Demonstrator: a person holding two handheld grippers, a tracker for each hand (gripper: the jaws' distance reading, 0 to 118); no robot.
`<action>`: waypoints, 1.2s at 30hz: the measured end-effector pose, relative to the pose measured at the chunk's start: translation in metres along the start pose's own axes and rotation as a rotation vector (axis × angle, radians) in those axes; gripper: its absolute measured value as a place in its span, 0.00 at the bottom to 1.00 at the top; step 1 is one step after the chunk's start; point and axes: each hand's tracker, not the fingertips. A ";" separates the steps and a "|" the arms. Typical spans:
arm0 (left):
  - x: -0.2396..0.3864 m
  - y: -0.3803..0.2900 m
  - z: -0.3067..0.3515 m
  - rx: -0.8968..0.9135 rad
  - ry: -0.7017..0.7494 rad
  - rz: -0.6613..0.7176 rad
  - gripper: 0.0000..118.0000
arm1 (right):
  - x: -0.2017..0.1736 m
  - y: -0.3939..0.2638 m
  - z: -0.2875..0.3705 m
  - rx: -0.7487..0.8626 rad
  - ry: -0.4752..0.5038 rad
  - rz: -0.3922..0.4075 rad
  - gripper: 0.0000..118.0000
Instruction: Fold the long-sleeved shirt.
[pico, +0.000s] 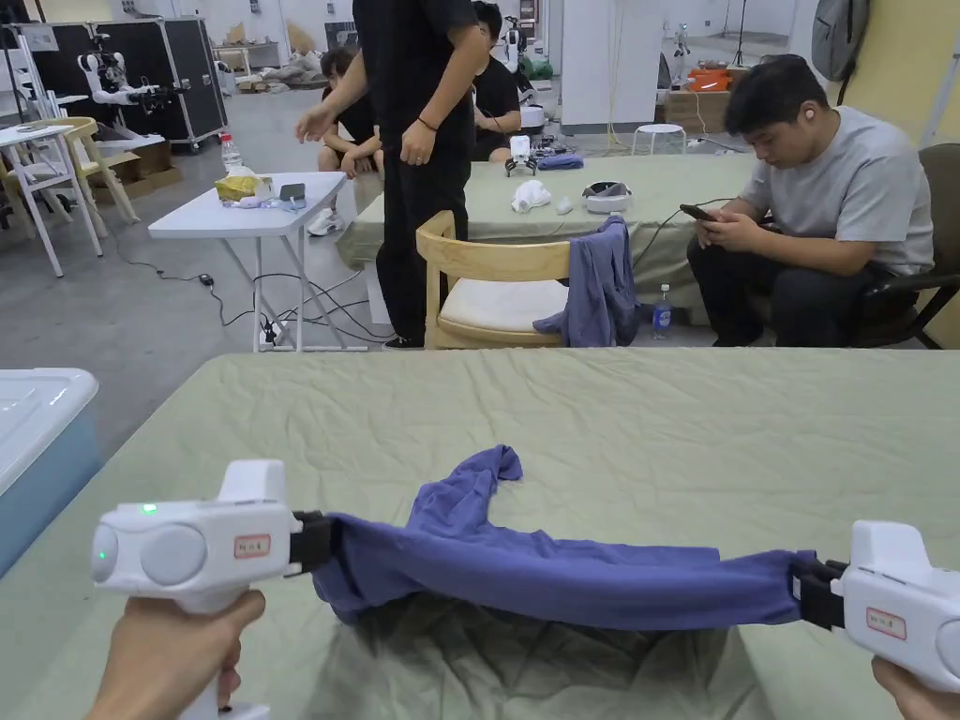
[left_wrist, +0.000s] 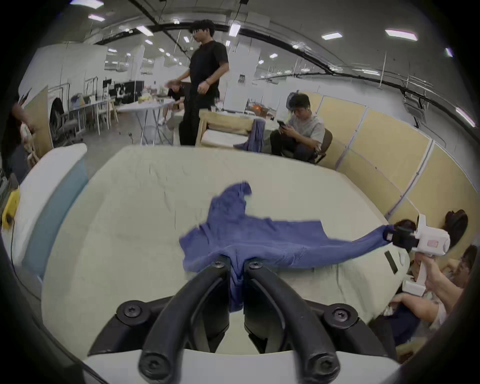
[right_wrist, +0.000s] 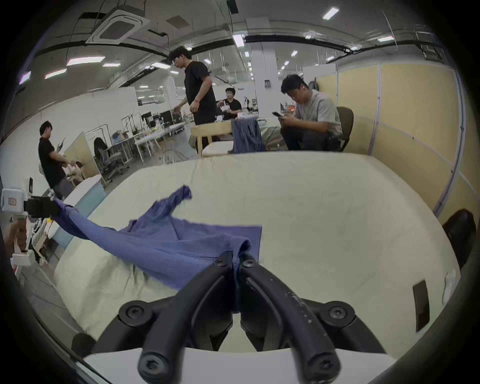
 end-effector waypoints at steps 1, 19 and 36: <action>0.003 -0.018 0.004 -0.019 -0.003 -0.014 0.07 | 0.000 -0.015 0.007 -0.017 0.005 -0.002 0.06; 0.008 -0.208 0.039 -0.303 -0.016 -0.060 0.07 | -0.002 -0.143 0.066 -0.208 0.012 0.072 0.06; 0.021 -0.242 0.021 -0.426 0.047 -0.078 0.54 | 0.004 -0.164 0.044 -0.362 -0.018 0.083 0.42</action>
